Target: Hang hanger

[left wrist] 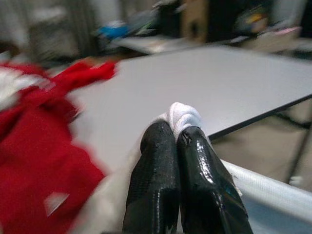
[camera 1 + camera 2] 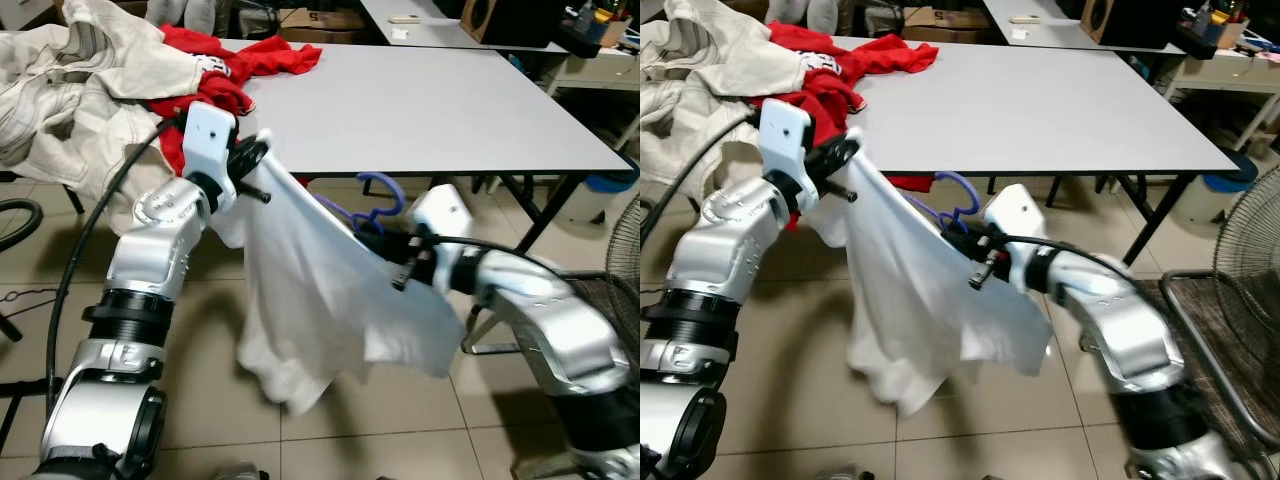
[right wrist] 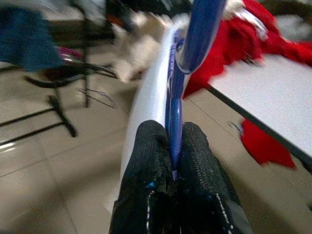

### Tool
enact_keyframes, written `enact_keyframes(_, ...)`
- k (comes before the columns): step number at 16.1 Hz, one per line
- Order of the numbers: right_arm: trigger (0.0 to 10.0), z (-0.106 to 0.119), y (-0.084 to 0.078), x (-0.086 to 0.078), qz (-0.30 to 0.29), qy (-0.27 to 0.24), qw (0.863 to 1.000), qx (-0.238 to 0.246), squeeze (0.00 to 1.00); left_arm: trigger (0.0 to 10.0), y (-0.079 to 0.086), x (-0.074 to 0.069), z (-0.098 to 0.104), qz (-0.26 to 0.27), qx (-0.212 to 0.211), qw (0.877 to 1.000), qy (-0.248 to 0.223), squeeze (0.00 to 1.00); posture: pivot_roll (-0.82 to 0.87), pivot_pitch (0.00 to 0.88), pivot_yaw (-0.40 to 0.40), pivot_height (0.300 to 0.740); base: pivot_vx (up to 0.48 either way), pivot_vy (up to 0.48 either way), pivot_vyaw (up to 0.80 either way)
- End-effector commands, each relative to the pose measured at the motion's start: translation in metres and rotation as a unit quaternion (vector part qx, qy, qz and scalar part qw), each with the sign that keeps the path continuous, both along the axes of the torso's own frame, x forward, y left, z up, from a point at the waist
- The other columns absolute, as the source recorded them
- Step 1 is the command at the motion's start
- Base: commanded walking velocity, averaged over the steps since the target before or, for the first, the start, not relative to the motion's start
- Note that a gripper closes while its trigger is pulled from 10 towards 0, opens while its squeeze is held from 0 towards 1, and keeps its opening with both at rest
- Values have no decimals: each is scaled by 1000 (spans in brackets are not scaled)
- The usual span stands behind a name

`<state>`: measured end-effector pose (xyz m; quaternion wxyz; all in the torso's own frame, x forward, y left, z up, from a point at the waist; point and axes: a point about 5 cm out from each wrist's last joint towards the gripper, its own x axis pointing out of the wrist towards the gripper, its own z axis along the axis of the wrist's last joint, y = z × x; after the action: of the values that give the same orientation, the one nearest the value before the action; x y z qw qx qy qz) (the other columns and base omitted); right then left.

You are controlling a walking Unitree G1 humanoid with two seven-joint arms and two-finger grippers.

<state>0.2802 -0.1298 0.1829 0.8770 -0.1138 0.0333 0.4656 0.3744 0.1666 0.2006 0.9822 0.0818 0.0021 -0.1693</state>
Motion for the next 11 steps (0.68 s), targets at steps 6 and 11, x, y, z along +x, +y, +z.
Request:
enact_keyframes(6,10000,9,-20,-10,-19,2,1000,-11,0,0,30,18,4,106,26,994,-18,0,26,0,-48,740,0,0,0)
enact_keyframes(11,10000,10,-22,-15,-31,8,999,10,0,0,22,18,-26,64,-16,997,44,0,28,0,-40,740,0,0,0)
